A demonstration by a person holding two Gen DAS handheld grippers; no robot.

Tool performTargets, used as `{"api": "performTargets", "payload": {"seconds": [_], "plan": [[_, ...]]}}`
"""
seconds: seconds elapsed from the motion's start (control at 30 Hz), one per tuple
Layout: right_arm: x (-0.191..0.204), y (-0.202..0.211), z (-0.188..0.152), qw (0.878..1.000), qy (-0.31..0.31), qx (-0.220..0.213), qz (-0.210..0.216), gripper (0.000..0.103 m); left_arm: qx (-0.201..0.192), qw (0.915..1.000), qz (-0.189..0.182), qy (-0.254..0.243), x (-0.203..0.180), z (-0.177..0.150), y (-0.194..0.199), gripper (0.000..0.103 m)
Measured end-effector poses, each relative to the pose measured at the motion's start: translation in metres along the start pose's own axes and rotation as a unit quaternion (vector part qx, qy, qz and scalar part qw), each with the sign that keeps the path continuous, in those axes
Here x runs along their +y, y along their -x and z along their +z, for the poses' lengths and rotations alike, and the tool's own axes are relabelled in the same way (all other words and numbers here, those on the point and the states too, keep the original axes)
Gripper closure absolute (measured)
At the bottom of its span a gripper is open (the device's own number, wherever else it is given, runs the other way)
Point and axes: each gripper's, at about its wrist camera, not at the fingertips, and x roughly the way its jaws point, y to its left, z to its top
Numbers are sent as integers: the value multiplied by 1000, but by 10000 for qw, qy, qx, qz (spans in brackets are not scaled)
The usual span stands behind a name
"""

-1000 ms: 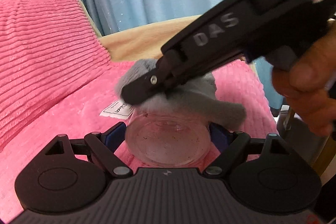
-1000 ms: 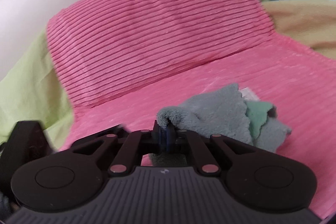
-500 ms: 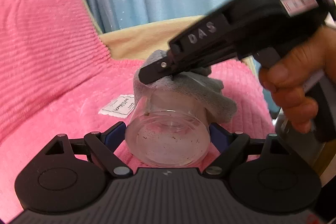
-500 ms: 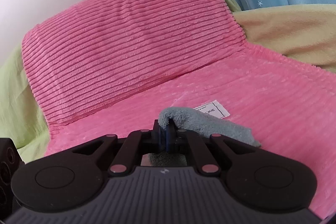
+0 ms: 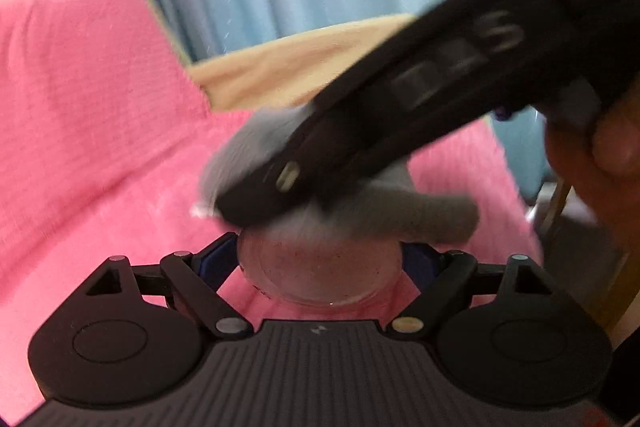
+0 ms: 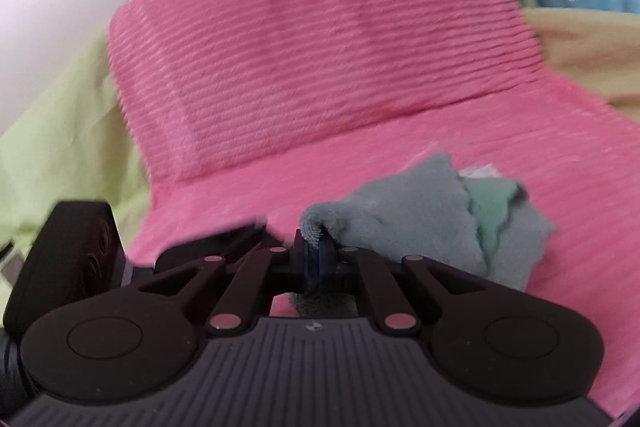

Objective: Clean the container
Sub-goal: 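Wipe the jar base with the grey cloth in the right tool while the left tool holds the jar, then rub the cloth over the jar base and labelled side with the right tool while the left tool holds it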

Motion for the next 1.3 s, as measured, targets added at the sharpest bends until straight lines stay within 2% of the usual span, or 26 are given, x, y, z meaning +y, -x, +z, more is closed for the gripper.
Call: {"api": "performTargets", "payload": {"seconds": [0.17,0.3,0.4,0.5,0.6,0.8,0.87,0.93,0.97,1.1,1.2,1.3], "plan": [[-13,1,4,9990,-352,-271,-33,102,-78,9987,150,-474,-13,2,0,17],[-33,6,5,9941,-754,-545,-557,102,-61,9975,179,-680,-18,1,1,17],[-51,12,5,9870,-1168,-755,-812,102,-71,9982,156,-576,-17,2,1,17],[-56,13,3,9853,-1283,-774,-816,102,-30,9986,-282,439,2,4,0,17],[-50,10,3,9871,-1100,-739,-900,102,21,9900,-653,1250,22,2,-4,17],[-49,11,4,9870,-1101,-735,-915,102,144,9679,-1116,2246,46,-7,-12,17],[-48,11,4,9870,-1103,-729,-918,102,163,9649,-1162,2351,48,-8,-13,17],[-46,12,4,9874,-1095,-707,-896,102,123,9713,-1047,2130,44,-9,-12,17],[-44,12,4,9884,-1080,-680,-829,102,106,9772,-929,1909,40,-7,-12,17],[-31,10,2,9930,-980,-524,-396,100,88,9973,-259,686,15,-4,-4,17],[-23,6,0,9955,-865,-369,-74,100,90,9999,73,-75,0,-6,0,17],[-26,6,1,9960,-766,-401,-237,101,71,9979,238,-596,-12,-6,0,17]]}}
